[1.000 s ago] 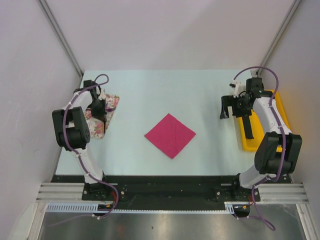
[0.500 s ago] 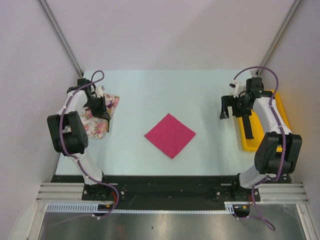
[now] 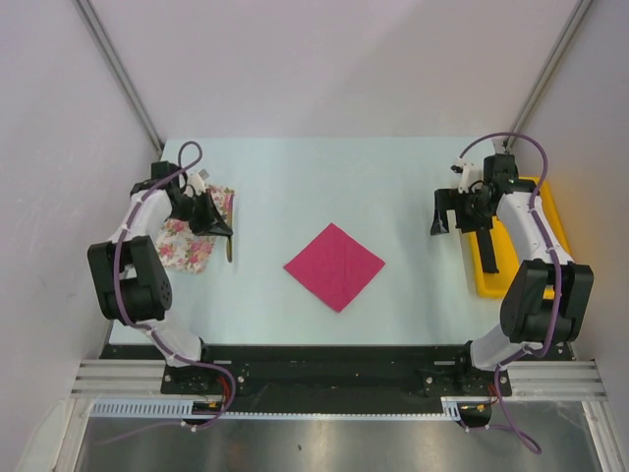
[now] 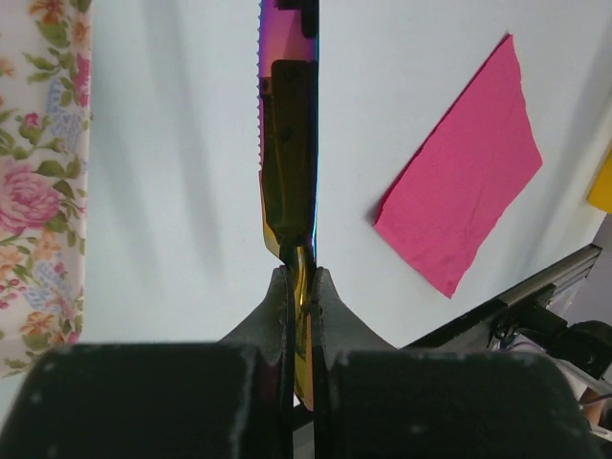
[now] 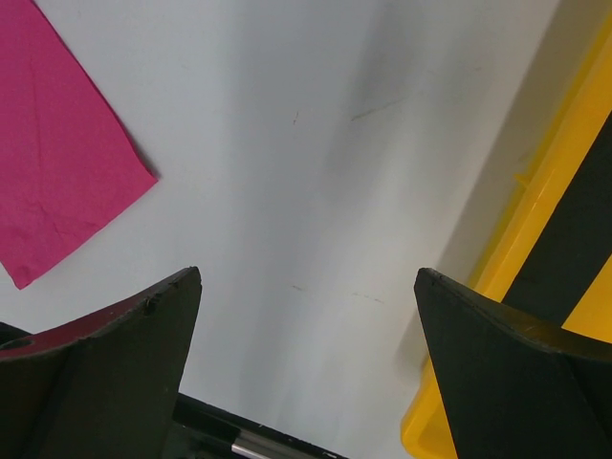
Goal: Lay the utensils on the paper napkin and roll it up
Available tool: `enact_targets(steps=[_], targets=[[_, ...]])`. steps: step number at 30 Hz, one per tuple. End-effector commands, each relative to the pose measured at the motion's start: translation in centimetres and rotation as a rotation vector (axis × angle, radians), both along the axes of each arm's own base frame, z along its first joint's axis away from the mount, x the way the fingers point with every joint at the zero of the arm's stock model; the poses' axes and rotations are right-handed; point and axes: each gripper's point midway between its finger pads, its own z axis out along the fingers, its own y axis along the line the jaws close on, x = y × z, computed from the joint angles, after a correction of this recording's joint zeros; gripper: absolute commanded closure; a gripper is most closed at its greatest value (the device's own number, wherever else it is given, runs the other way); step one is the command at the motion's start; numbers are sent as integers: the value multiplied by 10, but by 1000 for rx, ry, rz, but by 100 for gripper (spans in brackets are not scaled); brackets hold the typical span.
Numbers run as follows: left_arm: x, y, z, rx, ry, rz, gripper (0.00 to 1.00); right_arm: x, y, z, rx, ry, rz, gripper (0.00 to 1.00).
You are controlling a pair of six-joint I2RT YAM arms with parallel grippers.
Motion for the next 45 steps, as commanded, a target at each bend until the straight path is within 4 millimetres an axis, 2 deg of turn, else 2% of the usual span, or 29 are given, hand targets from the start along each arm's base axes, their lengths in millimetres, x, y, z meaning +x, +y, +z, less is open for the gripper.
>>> enact_targets(steps=[1,3,4,6,8,9,11,12,14,15,17,18,19,21,22,23,30,39,45], targets=[[7,-29,41,-22,-144,36,100,-5,6,13,45,-32,-37,0],[7,-36,47,36,-172,57,100,-7,5,21,42,-67,-51,0],[6,-51,50,31,-170,54,100,-10,3,19,32,-66,-68,0],[3,-74,54,92,-195,50,100,-12,-1,26,11,-113,-85,0],[-1,-91,54,124,-182,79,100,-19,-1,23,10,-119,-99,0],[-7,-117,52,120,-188,33,100,-19,-1,24,9,-133,-102,0],[-10,-134,45,139,-179,61,100,-22,0,27,10,-151,-106,0],[-15,-155,41,145,-192,26,100,-22,1,29,10,-159,-108,0],[-14,-174,36,164,-212,38,100,-24,4,29,17,-169,-107,0],[-21,-195,34,165,-214,-4,100,-21,4,30,22,-189,-112,0],[-12,-219,30,196,-216,-18,100,-24,9,23,35,-184,-115,0],[-17,-231,27,211,-205,-46,100,-24,11,22,38,-185,-114,0],[-11,-243,21,210,-190,-45,100,-25,12,19,40,-177,-115,0],[-13,-260,14,205,-178,-63,100,-28,14,13,51,-171,-132,0],[-6,-264,15,225,-192,-46,100,-28,13,12,54,-176,-141,0],[-5,-266,1,260,-173,-47,100,-29,14,14,58,-191,-144,0],[-9,-286,-23,323,-171,-54,100,-29,13,10,59,-197,-154,0],[-12,-281,-48,377,-123,-35,100,-30,12,6,60,-187,-154,0],[-9,-279,-55,400,-128,-38,100,-31,13,5,61,-185,-156,0]])
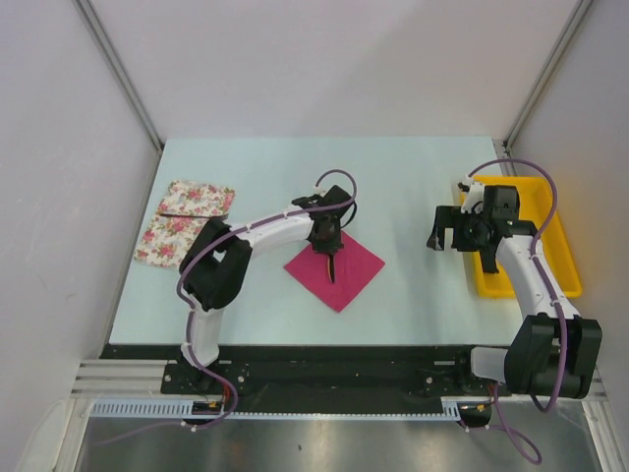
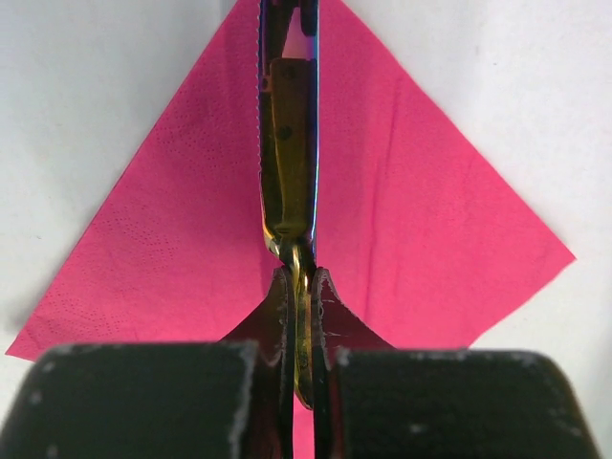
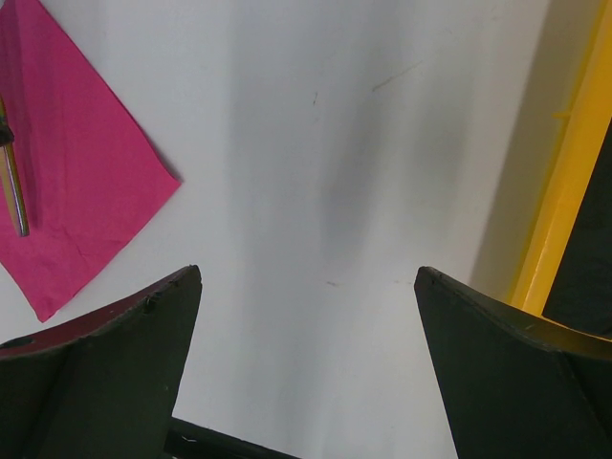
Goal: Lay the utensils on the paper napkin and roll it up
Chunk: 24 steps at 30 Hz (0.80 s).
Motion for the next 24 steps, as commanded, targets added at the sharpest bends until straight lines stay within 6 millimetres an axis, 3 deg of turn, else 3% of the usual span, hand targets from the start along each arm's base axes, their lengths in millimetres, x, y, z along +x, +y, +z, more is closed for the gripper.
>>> enact_targets(steps=[1,16,22,24], targets=[[13,-9,13,-20,-46,14,100,5,-1,8,3,-46,-15,0],[15,-6,-2,26,-38,-9,99,2,-2,2,4,-29,-18,0],[14,-4,-11,43,-17,-24,80,1,-1,2,8,-24,-17,0],[13,-2,-13,48,-11,-24,68,2,-2,2,5,-25,-16,0]])
